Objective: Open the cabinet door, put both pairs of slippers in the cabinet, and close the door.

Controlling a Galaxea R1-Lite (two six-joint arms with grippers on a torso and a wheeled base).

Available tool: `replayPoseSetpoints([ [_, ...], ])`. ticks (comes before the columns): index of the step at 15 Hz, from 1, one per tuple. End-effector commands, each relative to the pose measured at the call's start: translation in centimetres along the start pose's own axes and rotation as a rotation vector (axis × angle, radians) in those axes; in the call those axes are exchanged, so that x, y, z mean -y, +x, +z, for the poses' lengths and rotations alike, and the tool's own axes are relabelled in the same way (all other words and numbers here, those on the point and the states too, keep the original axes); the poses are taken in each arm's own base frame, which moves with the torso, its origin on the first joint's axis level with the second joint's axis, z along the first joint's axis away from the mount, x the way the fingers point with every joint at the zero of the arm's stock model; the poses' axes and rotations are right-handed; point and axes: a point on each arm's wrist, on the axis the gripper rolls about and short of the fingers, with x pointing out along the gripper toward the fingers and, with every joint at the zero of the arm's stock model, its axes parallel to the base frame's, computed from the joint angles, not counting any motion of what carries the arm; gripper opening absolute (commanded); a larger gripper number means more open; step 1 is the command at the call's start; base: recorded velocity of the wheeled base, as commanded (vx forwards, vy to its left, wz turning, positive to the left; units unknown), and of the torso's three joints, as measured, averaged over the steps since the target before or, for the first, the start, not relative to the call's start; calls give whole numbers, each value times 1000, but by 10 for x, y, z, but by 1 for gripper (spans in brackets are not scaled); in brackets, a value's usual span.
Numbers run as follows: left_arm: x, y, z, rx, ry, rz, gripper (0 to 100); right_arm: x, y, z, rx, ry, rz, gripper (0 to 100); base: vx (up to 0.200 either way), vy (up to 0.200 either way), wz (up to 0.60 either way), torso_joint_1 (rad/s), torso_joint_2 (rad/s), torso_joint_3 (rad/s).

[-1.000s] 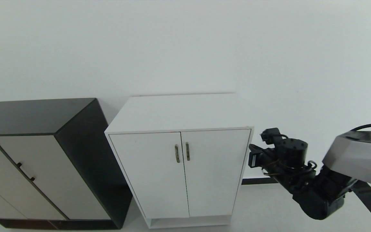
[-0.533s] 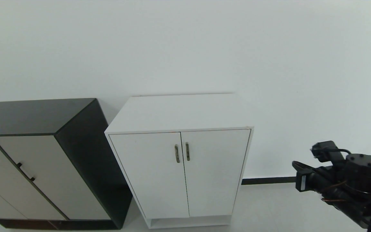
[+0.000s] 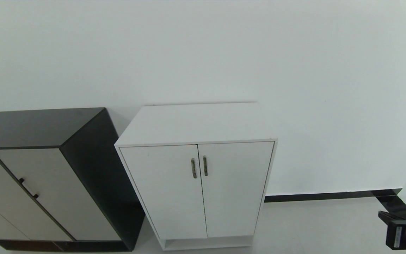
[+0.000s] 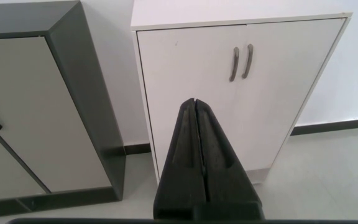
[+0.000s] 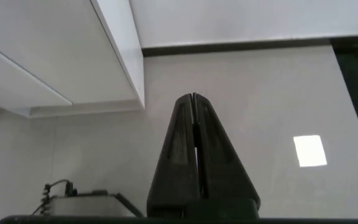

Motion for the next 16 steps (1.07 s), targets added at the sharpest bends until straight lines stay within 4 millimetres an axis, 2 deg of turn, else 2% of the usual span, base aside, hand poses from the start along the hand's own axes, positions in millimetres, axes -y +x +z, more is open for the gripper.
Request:
replayPoseSetpoints([
  [1, 0, 0, 0, 0, 0, 0, 0, 10, -46, -6, 48, 24, -18, 0, 0, 0, 0, 0, 0, 0],
  [5, 0, 0, 0, 0, 0, 0, 0, 13, -91, -39, 15, 15, 16, 0, 0, 0, 0, 0, 0, 0],
  [7, 0, 0, 0, 0, 0, 0, 0, 13, -106, -52, 44, 18, 38, 0, 0, 0, 0, 0, 0, 0],
  [10, 0, 0, 0, -1, 0, 0, 0, 14, -121, -68, 100, 18, 46, 0, 0, 0, 0, 0, 0, 0],
  [16, 0, 0, 0, 0, 0, 0, 0, 16, -135, -80, 271, -6, 130, 0, 0, 0, 0, 0, 0, 0],
])
